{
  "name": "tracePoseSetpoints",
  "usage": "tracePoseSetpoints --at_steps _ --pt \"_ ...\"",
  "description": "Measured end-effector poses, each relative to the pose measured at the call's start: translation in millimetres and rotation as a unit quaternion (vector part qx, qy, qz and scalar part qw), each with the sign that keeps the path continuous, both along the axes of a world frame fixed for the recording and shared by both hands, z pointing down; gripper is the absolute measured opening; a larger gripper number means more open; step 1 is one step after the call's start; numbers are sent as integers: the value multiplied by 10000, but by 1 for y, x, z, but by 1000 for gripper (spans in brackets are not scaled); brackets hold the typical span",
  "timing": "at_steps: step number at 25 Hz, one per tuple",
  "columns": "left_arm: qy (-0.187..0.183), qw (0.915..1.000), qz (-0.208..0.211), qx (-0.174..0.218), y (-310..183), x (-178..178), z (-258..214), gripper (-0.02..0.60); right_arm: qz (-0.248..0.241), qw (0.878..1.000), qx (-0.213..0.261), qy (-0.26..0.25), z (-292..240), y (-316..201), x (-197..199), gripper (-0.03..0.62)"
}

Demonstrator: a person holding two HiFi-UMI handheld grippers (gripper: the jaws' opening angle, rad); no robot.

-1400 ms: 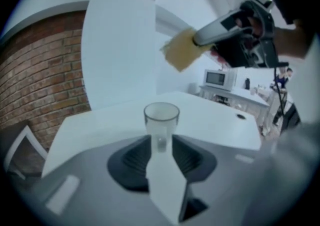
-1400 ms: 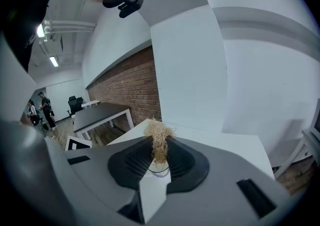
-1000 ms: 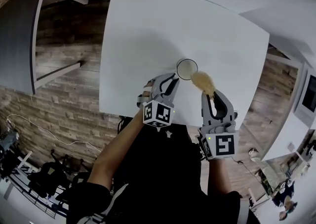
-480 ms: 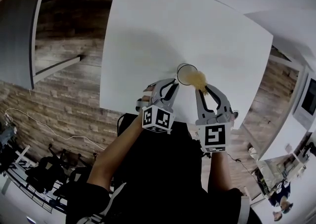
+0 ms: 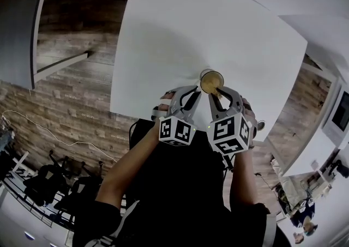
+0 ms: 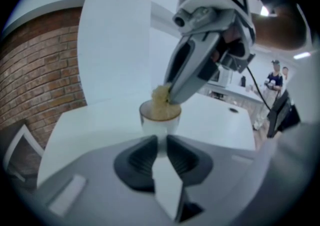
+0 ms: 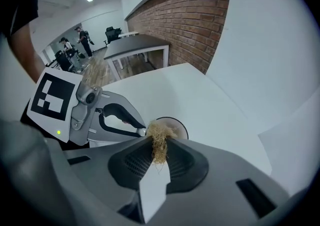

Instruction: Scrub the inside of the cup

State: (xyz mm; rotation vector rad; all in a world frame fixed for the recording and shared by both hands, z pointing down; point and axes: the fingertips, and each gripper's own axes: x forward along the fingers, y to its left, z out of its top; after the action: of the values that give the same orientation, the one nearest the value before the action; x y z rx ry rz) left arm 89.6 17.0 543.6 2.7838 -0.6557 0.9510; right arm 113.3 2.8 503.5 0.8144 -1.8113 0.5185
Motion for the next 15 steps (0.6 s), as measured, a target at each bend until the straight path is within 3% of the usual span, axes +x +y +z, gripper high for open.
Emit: tracePoseSetpoints --at_steps 6,15 --pt "31 10000 -45 21 1 1 -1 61 -534 9947 -846 244 15 -6 -4 55" --pt "62 10000 -70 8 1 3 -2 61 -747 9834 -1589 453 40 -7 -6 54"
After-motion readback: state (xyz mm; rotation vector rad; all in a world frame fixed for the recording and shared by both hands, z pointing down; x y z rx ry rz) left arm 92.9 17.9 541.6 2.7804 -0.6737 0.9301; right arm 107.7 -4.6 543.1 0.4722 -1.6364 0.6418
